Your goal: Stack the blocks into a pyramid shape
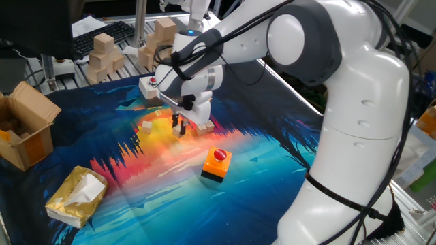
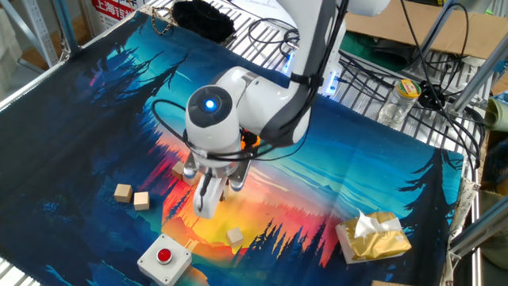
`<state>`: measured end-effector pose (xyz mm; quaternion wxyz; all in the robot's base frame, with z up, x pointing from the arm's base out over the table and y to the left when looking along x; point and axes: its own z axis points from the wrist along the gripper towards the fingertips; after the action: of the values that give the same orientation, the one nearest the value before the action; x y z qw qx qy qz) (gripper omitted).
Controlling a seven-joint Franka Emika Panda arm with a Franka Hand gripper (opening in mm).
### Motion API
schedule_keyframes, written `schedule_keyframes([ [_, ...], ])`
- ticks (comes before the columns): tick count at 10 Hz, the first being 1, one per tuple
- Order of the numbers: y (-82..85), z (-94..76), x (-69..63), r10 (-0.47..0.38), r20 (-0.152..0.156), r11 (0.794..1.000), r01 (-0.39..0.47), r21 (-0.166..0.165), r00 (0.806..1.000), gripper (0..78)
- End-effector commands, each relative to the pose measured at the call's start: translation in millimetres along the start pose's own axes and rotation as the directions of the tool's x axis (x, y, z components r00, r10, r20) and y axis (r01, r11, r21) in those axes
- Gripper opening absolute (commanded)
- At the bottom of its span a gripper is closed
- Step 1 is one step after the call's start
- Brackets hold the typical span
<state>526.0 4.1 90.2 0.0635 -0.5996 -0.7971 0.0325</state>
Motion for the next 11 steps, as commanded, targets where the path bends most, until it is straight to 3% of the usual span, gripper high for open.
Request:
schedule_keyframes([
  [1, -6.3, -5.3, -5.1, 0.109, 0.012, 0.994, -0.109, -0.003, 0.994, 1.1],
  [2, -6.1, -4.5, -6.1, 0.128, 0.050, 0.992, -0.128, 0.000, 0.991, 1.1],
  [3, -6.0, -4.2, -6.5, 0.137, 0.058, 0.991, -0.137, -0.001, 0.989, 1.1],
  [6, -6.0, -4.2, -6.4, 0.136, 0.044, 0.991, -0.136, -0.008, 0.990, 1.1],
  [11, -6.0, -4.2, -6.4, 0.265, 0.025, 0.964, -0.264, -0.024, 0.964, 1.1],
])
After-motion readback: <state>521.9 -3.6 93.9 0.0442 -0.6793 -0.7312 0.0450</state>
